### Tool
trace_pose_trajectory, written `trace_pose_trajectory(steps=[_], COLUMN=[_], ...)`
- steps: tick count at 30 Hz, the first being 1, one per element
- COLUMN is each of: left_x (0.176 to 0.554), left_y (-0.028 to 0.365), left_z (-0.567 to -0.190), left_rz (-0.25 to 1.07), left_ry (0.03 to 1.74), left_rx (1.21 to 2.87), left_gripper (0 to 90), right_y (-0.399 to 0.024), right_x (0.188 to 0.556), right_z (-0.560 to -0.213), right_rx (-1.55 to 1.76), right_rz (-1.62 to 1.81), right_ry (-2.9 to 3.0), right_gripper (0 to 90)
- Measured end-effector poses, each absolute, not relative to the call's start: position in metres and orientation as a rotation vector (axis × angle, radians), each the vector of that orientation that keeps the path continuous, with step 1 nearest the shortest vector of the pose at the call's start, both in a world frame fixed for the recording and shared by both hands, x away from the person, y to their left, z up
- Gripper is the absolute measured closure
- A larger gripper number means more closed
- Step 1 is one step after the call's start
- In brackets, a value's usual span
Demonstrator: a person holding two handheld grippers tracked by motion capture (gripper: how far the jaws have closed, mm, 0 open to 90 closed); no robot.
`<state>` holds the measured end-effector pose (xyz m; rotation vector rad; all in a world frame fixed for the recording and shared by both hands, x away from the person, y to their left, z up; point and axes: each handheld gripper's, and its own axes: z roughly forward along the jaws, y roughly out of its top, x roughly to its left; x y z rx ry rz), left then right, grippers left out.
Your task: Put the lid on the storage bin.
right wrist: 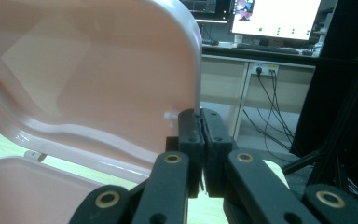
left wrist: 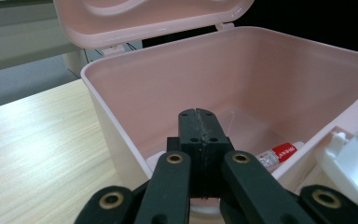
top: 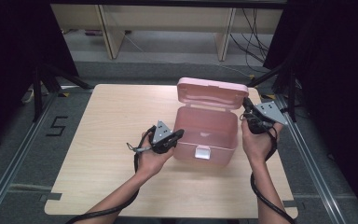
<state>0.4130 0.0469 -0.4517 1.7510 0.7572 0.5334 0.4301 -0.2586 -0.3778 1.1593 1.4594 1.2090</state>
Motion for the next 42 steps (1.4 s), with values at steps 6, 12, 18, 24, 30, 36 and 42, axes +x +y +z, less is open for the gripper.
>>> trace_pose_trajectory(steps=[6, 12, 18, 24, 30, 36, 42], left_x=[0.413, 0.413, 0.413, 0.413, 0.413, 0.413, 0.413], left_y=[0.047, 0.047, 0.047, 0.047, 0.047, 0.047, 0.047], left_z=[-0.452, -0.452, -0.452, -0.452, -0.452, -0.452, -0.452], left_rz=[0.533, 0.534, 0.535, 0.535, 0.535, 0.534, 0.532], left_ry=[0.757, 0.757, 0.757, 0.757, 0.757, 0.757, 0.756], left_rx=[1.75, 1.75, 1.75, 1.75, 1.75, 1.751, 1.751], left_gripper=[90.0, 90.0, 90.0, 90.0, 90.0, 90.0, 90.0], right_y=[-0.258, -0.258, -0.257, -0.257, -0.257, -0.256, -0.257], right_x=[0.428, 0.425, 0.422, 0.42, 0.417, 0.414, 0.413], right_z=[-0.379, -0.38, -0.381, -0.383, -0.384, -0.386, -0.388], right_rx=[1.164, 1.155, 1.158, 1.151, 1.144, 1.154, 1.134], right_rz=[1.208, 1.202, 1.206, 1.205, 1.2, 1.198, 1.199], right_ry=[1.464, 1.458, 1.459, 1.461, 1.462, 1.466, 1.469], right_gripper=[89.2, 89.2, 89.2, 89.2, 89.2, 89.2, 89.2])
